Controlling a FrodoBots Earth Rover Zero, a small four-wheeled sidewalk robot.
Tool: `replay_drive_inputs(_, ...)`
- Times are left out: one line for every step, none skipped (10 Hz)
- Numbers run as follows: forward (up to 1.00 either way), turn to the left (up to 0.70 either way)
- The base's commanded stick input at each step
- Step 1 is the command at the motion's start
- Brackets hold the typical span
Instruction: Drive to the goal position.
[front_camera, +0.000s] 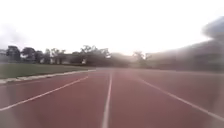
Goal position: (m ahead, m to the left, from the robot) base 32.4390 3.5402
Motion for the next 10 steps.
replay_drive_inputs(0.7,0.0)
replay_drive_inputs(0.7,0.0)
replay_drive_inputs(0.7,0.0)
replay_drive_inputs(0.7,0.0)
replay_drive_inputs(0.7,0.0)
replay_drive_inputs(0.7,0.0)
replay_drive_inputs(0.7,0.0)
replay_drive_inputs(0.7,0.0)
replay_drive_inputs(0.7,0.0)
replay_drive_inputs(0.7,0.0)
